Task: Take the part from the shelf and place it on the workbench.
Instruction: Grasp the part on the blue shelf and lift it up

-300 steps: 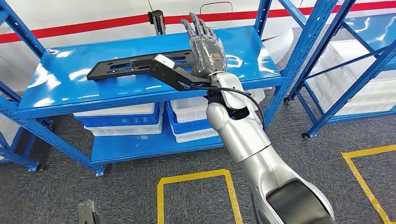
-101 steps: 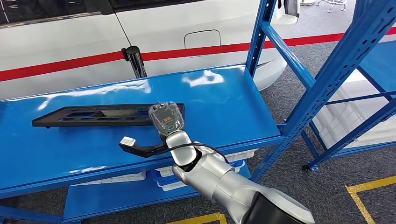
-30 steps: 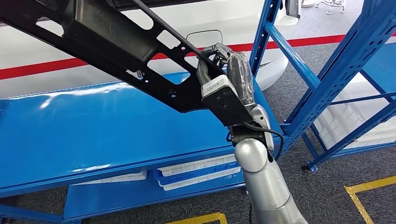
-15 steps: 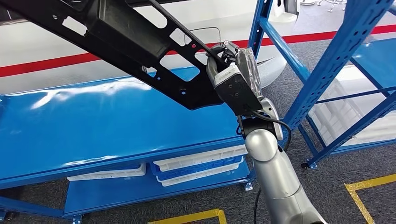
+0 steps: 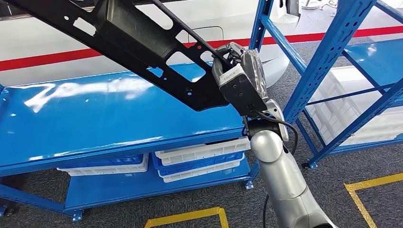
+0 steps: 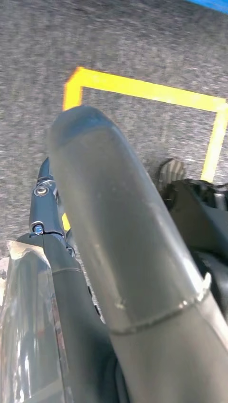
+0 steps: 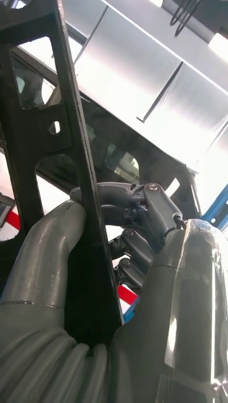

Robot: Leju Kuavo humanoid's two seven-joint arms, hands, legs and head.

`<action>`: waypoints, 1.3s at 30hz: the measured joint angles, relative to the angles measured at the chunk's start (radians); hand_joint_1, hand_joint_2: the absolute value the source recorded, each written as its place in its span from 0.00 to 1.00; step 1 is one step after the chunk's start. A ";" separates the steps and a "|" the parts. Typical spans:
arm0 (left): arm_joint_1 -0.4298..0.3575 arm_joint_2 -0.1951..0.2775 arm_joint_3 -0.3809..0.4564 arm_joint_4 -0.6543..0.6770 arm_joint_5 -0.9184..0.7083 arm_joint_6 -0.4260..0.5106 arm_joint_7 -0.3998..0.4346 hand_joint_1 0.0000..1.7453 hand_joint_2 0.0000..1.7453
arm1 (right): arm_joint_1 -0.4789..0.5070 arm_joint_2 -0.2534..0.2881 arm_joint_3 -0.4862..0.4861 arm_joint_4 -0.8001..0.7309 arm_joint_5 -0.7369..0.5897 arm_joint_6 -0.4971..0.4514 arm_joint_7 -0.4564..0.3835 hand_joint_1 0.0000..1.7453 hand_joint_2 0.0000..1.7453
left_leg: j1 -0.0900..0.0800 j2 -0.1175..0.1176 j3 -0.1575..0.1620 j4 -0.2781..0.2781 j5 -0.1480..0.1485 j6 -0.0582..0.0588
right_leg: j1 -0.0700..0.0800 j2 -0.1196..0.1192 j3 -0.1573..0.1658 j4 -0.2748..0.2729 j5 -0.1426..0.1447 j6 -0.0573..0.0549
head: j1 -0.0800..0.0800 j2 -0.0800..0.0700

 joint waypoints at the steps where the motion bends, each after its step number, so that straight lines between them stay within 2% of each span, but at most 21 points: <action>1: 0.000 0.001 0.000 0.000 0.000 0.000 0.000 0.00 0.00 | 0.000 -0.002 0.000 0.000 0.000 0.000 0.000 1.00 1.00 | 0.000 0.002 -0.004 -0.008 0.012 0.004 | 0.000 0.000 -0.006 0.003 -0.004 0.004 | 0.000 0.000; 3: -0.001 0.001 0.000 0.000 -0.001 0.000 0.000 0.00 0.00 | 0.002 -0.009 -0.002 0.000 0.000 -0.001 0.000 1.00 1.00 | 0.002 0.006 -0.021 -0.021 0.042 0.015 | 0.001 0.000 -0.032 0.055 -0.058 -0.004 | 0.001 0.000; 5: -0.001 0.001 0.000 0.000 -0.003 0.000 0.000 0.00 0.00 | 0.006 -0.015 -0.003 0.000 -0.001 -0.002 0.000 1.00 1.00 | 0.000 0.008 -0.049 -0.021 0.064 0.020 | 0.000 0.000 -0.068 0.173 -0.144 -0.014 | 0.004 0.000; 6: -0.001 0.001 0.000 0.000 -0.003 0.000 0.001 0.00 0.00 | 0.010 -0.018 -0.003 0.000 -0.003 -0.003 0.000 1.00 1.00 | -0.001 0.008 -0.063 -0.021 0.074 0.020 | -0.001 0.000 -0.077 0.231 -0.169 -0.012 | 0.004 0.000; 8: 0.000 0.001 0.000 0.000 -0.004 0.000 0.002 0.00 0.00 | 0.019 -0.024 -0.003 0.000 -0.007 -0.003 0.000 1.00 1.00 | -0.001 0.009 -0.091 -0.019 0.095 0.017 | -0.001 0.000 -0.059 0.268 -0.166 0.006 | 0.006 0.000; 10: -0.001 0.000 0.000 0.000 -0.005 0.000 0.004 0.00 0.00 | 0.024 -0.029 -0.003 0.000 -0.010 -0.003 0.000 1.00 1.00 | -0.001 0.010 -0.115 -0.016 0.112 0.009 | -0.004 -0.001 0.028 0.168 -0.132 0.023 | 0.007 0.000; 12: -0.001 0.000 0.000 0.000 -0.005 0.000 0.005 0.00 0.00 | 0.025 -0.030 -0.003 -0.002 -0.012 -0.003 -0.001 1.00 1.00 | -0.004 0.010 -0.133 -0.007 0.125 -0.001 | -0.002 0.000 0.123 0.033 -0.130 0.022 | 0.006 0.000; 13: -0.001 0.000 0.000 0.000 -0.005 0.000 0.006 0.00 0.00 | 0.026 -0.031 -0.004 -0.003 -0.012 -0.003 -0.002 1.00 1.00 | -0.006 0.010 -0.139 -0.003 0.132 -0.007 | 0.000 0.001 0.146 -0.004 -0.136 0.017 | 0.006 0.000; 15: 0.000 0.000 0.000 0.000 -0.005 0.000 0.006 0.00 0.00 | 0.028 -0.032 -0.004 -0.004 -0.013 -0.003 -0.002 1.00 1.00 | -0.006 0.009 -0.146 0.000 0.145 -0.018 | 0.001 0.002 0.143 -0.018 -0.136 0.002 | 0.004 0.000; 17: 0.000 0.001 0.001 0.000 -0.005 0.001 0.006 0.00 0.00 | 0.029 -0.031 -0.004 -0.004 -0.014 -0.003 -0.002 1.00 1.00 | -0.001 0.006 -0.159 0.017 0.124 -0.029 | -0.006 0.000 0.131 -0.019 -0.121 -0.016 | 0.003 0.000; 19: 0.001 0.001 0.001 0.000 -0.005 0.002 0.008 0.00 0.00 | 0.030 -0.030 -0.004 -0.003 -0.015 -0.004 -0.003 1.00 1.00 | 0.005 0.003 -0.187 0.098 0.040 -0.040 | -0.009 -0.003 0.115 -0.019 -0.101 -0.033 | 0.000 0.000; 21: 0.000 0.000 0.001 0.000 -0.006 0.003 0.011 0.00 0.00 | 0.034 -0.029 -0.004 -0.004 -0.017 -0.009 -0.003 1.00 1.00 | 0.010 0.003 -0.215 0.220 -0.040 -0.048 | -0.004 -0.004 0.092 -0.019 -0.082 -0.040 | -0.003 0.000; 23: 0.000 0.000 0.001 0.001 -0.009 0.005 0.014 0.00 0.00 | 0.047 -0.029 -0.005 -0.008 -0.018 -0.016 -0.004 1.00 1.00 | 0.013 0.003 -0.203 0.272 -0.038 -0.050 | 0.000 -0.004 0.069 -0.017 -0.064 -0.039 | -0.003 0.000; 24: 0.000 0.000 0.001 0.001 -0.012 0.006 0.016 0.00 0.00 | 0.054 -0.029 -0.006 -0.012 -0.018 -0.018 -0.004 1.00 1.00 | 0.014 0.003 -0.172 0.248 -0.014 -0.048 | 0.001 -0.004 0.058 -0.017 -0.055 -0.037 | -0.003 0.000; 26: -0.002 0.000 0.001 0.000 -0.017 0.007 0.017 0.00 0.00 | 0.064 -0.029 -0.010 -0.023 -0.016 -0.021 -0.005 1.00 1.00 | 0.014 0.001 -0.073 0.125 0.016 -0.040 | 0.003 -0.003 0.040 -0.016 -0.039 -0.031 | -0.003 0.000; 27: -0.004 0.000 0.001 0.000 -0.018 0.007 0.017 0.00 0.00 | 0.067 -0.029 -0.012 -0.029 -0.015 -0.023 -0.005 1.00 1.00 | 0.012 -0.002 -0.028 0.060 0.014 -0.035 | 0.004 -0.003 0.035 -0.016 -0.031 -0.025 | -0.002 0.000; 29: -0.007 0.000 0.000 0.000 -0.019 0.008 0.018 0.00 0.00 | 0.069 -0.029 -0.015 -0.038 -0.015 -0.027 -0.006 1.00 1.00 | 0.003 -0.006 0.010 -0.007 0.000 -0.024 | 0.003 -0.004 0.030 -0.018 -0.016 -0.011 | 0.000 0.000; 32: -0.007 -0.001 0.000 0.000 -0.019 0.008 0.018 0.00 0.00 | 0.076 -0.031 -0.019 -0.044 -0.015 -0.031 -0.007 1.00 1.00 | -0.002 -0.001 -0.005 -0.023 0.028 0.003 | 0.002 -0.003 0.014 -0.008 -0.018 0.005 | -0.001 0.000; 35: -0.008 -0.001 0.000 0.001 -0.019 0.009 0.018 0.00 0.00 | 0.083 -0.033 -0.026 -0.047 -0.015 -0.031 -0.008 1.00 1.00 | -0.001 0.005 -0.045 -0.033 0.070 0.022 | 0.004 -0.001 -0.041 0.133 -0.138 -0.015 | 0.003 0.000; 37: -0.008 -0.001 0.000 0.001 -0.019 0.009 0.018 0.00 0.00 | 0.088 -0.035 -0.029 -0.048 -0.014 -0.031 -0.009 1.00 1.00 | -0.003 0.006 -0.079 -0.032 0.095 0.023 | 0.003 -0.001 -0.061 0.254 -0.190 -0.013 | 0.006 0.000; 39: -0.007 -0.002 0.000 0.001 -0.019 0.009 0.018 0.00 0.00 | 0.093 -0.037 -0.030 -0.048 -0.014 -0.031 -0.009 1.00 1.00 | -0.004 0.007 -0.112 -0.030 0.120 0.020 | 0.003 -0.001 -0.029 0.272 -0.168 0.006 | 0.007 0.000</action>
